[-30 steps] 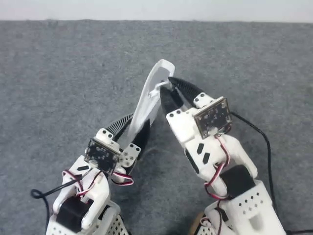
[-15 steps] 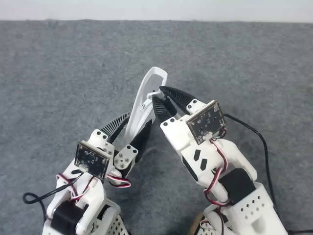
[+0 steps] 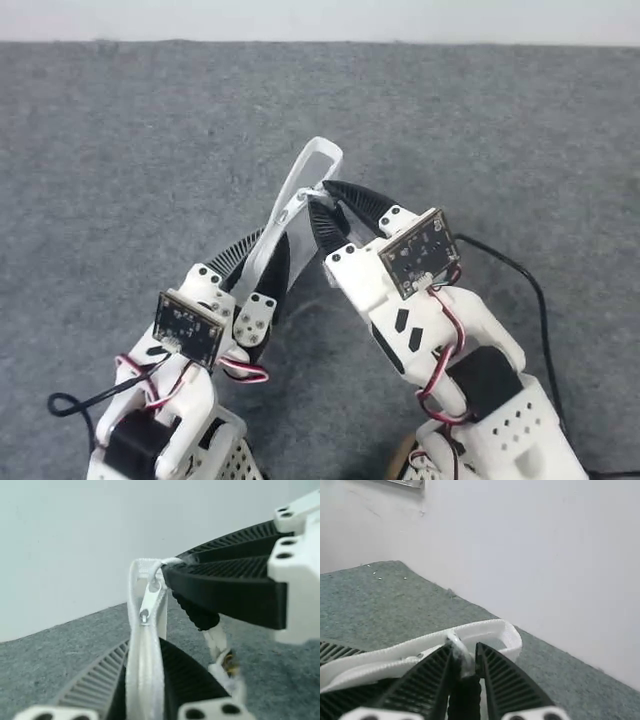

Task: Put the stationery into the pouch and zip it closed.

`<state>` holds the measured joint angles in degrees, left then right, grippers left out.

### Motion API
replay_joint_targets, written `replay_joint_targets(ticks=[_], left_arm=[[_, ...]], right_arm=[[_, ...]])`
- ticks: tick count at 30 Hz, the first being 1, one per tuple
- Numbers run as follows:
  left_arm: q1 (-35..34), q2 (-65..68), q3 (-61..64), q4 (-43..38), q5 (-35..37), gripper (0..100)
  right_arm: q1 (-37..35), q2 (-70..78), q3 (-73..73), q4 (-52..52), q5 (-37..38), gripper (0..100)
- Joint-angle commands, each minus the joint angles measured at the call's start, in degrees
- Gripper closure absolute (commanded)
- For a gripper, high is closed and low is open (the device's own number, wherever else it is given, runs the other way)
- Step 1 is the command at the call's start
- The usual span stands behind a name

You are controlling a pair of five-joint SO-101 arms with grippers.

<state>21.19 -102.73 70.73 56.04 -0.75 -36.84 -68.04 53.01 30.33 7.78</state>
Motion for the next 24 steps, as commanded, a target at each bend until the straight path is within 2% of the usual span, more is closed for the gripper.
replay_joint_targets(ticks=[1, 9, 16, 24], left_arm=[[-0.4, 0.1, -1.8, -1.5, -3.1, 99], [-0.5, 0.0, -2.0, 1.3, -6.1, 99], [-0.5, 0.0, -3.6, 3.4, -6.1, 99], [-0.5, 0.0, -4.0, 4.0, -6.1, 99]], right_arm=[[0.1, -0.7, -2.5, -1.8, 0.0, 99.1], [6.5, -0.1, -1.0, -10.7, -0.2, 99.1], [8.5, 0.4, 0.7, -14.7, 0.0, 99.1], [12.9, 11.0, 0.5, -21.2, -0.4, 99.1]])
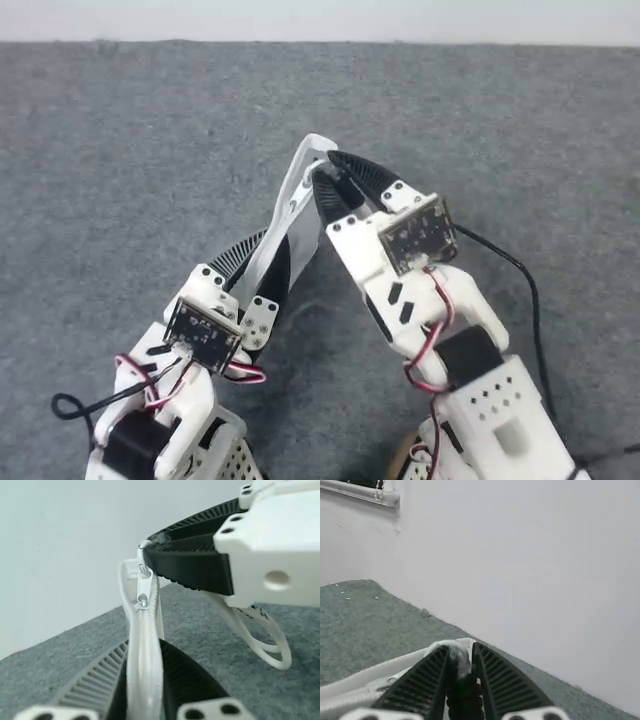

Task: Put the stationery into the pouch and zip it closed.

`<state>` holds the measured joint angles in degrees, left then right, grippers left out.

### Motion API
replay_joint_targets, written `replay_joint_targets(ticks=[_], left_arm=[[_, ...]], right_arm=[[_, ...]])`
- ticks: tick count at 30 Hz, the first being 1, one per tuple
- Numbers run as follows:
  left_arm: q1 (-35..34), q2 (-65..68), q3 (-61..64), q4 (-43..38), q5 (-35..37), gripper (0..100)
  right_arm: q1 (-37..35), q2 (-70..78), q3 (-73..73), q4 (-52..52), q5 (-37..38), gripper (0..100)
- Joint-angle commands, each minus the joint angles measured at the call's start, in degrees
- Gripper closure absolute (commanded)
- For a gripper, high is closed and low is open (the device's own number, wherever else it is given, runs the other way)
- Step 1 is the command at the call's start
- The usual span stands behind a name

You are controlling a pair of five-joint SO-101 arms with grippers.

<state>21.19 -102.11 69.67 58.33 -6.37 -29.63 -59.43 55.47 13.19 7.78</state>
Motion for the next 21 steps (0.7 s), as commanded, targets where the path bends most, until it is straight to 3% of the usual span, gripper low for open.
replay_joint_targets(ticks=[1, 21], left_arm=[[-0.5, -0.6, -2.9, 1.8, -0.4, 99], [-0.5, -0.6, -2.9, 1.8, -0.3, 99]], right_arm=[[6.2, 3.6, -2.0, -5.0, -0.4, 99.1], [13.2, 11.8, -2.5, -13.5, -0.5, 99.1]])
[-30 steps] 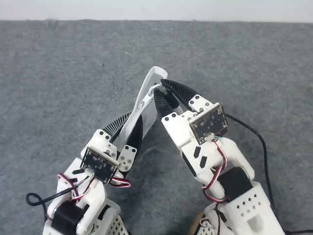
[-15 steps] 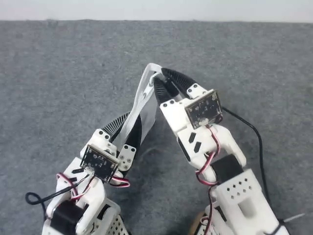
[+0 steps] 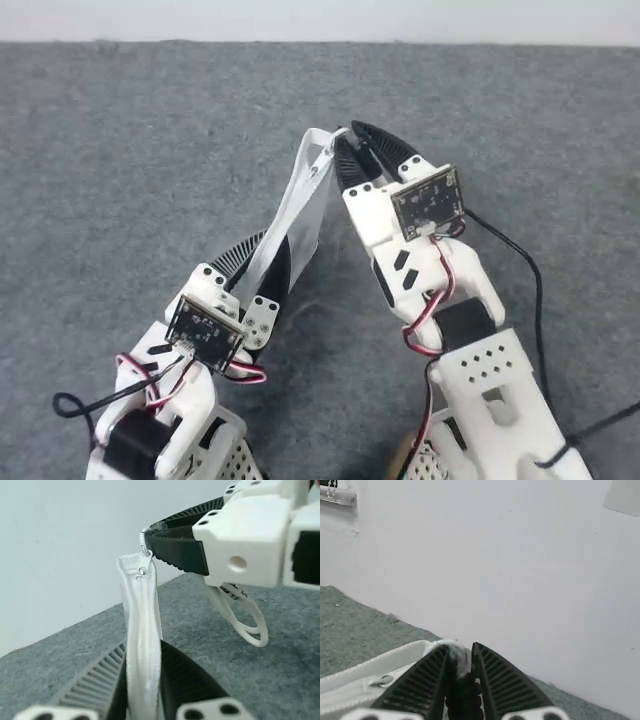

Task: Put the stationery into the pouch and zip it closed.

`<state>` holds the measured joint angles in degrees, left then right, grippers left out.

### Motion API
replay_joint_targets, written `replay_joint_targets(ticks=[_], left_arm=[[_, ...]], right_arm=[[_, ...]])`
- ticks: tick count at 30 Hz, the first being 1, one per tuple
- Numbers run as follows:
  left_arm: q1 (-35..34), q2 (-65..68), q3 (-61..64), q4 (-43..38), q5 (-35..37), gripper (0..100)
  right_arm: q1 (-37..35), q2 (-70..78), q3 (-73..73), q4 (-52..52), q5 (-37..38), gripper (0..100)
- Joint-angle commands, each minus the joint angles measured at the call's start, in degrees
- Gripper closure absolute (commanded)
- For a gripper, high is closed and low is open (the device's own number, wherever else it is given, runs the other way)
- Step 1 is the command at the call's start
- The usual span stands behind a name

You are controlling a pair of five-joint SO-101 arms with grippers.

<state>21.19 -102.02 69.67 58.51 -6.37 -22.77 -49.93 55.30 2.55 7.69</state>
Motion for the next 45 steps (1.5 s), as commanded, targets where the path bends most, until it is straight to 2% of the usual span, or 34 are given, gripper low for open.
replay_joint_targets(ticks=[1, 15, 23, 27, 31, 38, 41, 45], left_arm=[[-0.5, -0.7, -2.9, 1.6, -0.3, 99], [-0.5, -0.7, -2.9, 1.6, -0.3, 99], [-2.0, -0.7, -3.0, 1.7, -0.3, 99], [-6.2, -0.8, -4.0, 1.8, -0.1, 99], [-6.1, -0.8, -5.1, 2.6, 0.0, 99], [-6.3, -0.8, -5.3, 1.0, 0.1, 98], [-6.3, -0.8, -5.3, 0.9, 1.7, 90], [-6.5, -0.8, -6.3, 1.1, 9.9, 80]], right_arm=[[6.7, 2.9, -2.4, -3.5, -0.4, 99.1], [10.9, 12.1, -2.5, -15.4, -0.4, 99.1], [11.5, 10.2, -2.3, -15.4, -2.9, 99.1], [11.5, 8.6, -2.8, -13.0, -2.8, 99.1], [10.9, 7.5, -2.9, -10.4, -2.9, 99.1], [5.1, -0.5, -2.6, -1.4, -1.0, 99.1], [2.1, -4.7, -2.5, 3.6, 0.7, 99.1], [-1.4, -8.6, -2.5, 8.3, 0.9, 99.1]])
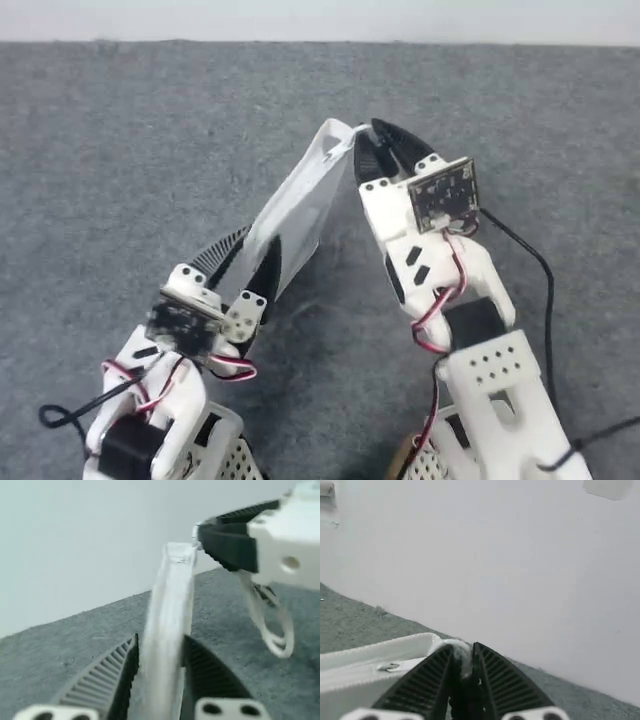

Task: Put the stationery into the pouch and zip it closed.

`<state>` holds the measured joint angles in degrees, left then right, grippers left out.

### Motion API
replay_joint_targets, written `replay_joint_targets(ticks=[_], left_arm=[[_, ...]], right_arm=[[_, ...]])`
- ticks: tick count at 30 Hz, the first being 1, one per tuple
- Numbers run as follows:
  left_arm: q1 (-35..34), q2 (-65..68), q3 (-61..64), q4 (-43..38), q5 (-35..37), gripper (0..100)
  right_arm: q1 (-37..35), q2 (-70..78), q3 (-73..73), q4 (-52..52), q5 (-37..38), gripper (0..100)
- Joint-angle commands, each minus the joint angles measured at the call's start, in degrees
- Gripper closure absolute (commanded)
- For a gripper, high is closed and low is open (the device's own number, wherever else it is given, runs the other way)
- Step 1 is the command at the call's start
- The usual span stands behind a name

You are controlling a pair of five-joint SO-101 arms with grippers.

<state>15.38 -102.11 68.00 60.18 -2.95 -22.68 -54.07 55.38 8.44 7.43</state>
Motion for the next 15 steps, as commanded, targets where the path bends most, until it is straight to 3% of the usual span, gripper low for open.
replay_joint_targets(ticks=[1, 6, 13, 15], left_arm=[[-0.7, -0.7, -5.0, -0.4, 5.9, 81], [-0.4, -0.6, -5.4, -0.7, 1.9, 86], [-0.2, -0.5, -5.4, -0.4, 1.7, 99], [-0.2, -0.5, -5.5, 0.7, 1.7, 99]], right_arm=[[-2.1, -5.1, -2.6, 3.3, 1.1, 99.1], [-4.3, -7.6, -2.6, 6.4, 1.1, 99.1], [-4.8, -8.0, -2.7, 6.6, 1.2, 99.1], [-3.5, -7.8, -2.7, 4.7, 1.2, 99.1]])
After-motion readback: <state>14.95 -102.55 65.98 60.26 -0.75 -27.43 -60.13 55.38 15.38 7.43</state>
